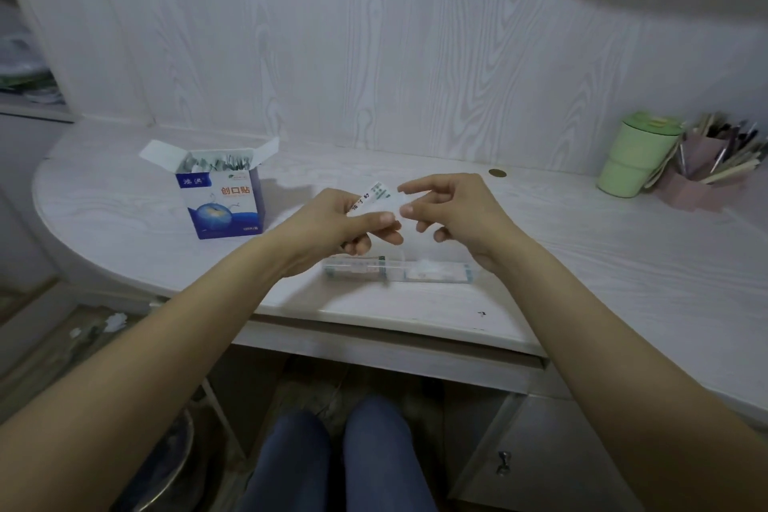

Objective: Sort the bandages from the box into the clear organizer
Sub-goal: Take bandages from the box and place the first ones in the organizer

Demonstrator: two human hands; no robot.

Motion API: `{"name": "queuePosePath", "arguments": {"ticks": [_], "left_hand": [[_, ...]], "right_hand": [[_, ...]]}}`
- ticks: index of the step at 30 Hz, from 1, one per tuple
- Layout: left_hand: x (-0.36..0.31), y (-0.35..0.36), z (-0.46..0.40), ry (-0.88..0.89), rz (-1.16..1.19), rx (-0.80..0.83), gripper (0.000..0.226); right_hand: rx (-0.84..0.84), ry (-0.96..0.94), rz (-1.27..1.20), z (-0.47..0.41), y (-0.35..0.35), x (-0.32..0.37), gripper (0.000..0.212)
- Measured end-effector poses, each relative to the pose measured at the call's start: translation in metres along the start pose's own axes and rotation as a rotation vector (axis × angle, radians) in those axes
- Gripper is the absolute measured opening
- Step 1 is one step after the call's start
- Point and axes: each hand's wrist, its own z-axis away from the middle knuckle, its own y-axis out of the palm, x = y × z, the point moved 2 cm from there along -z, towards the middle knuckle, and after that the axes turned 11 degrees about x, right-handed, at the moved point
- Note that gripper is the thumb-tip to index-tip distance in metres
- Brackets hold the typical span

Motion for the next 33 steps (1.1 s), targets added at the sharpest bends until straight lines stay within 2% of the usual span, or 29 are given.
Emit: {"name": "queuePosePath", "arguments": {"ticks": [2,4,7,10,13,15,21,33], "left_hand": [[-0.001,-0.009,0.006,0.004,0.004,-0.018,0.022],[0.000,-0.018,0.012,0.005,-0.016,-0.080,0.029],[0.006,-0.033,0.017,0.010,0.038,-0.182,0.033],[0.012,-0.043,0.020,-0.007,0.116,-0.250,0.037],[0.013,-0.046,0.021,-0.027,0.199,-0.279,0.035],[0.012,-0.046,0.021,-0.013,0.240,-0.275,0.035],[0.017,-0.050,0.020,0.057,0.123,-0.228,0.028],[0.020,-0.050,0.018,0.063,0.087,-0.206,0.021]], "right_hand": [[-0.038,0.013,-0.091,-0.004,0.003,-0.001,0.022],[-0.062,-0.005,-0.271,-0.007,0.005,-0.004,0.011],[-0.044,-0.041,-0.511,-0.011,0.010,-0.006,0.005],[-0.056,-0.037,-0.566,-0.015,0.016,-0.009,0.015],[-0.102,-0.048,-0.363,-0.019,0.020,-0.012,0.005],[-0.123,-0.016,-0.197,-0.021,0.022,-0.015,0.008],[-0.123,0.017,0.270,-0.027,0.039,-0.019,0.009],[0.006,-0.026,0.825,-0.030,0.064,-0.019,0.012]]}}
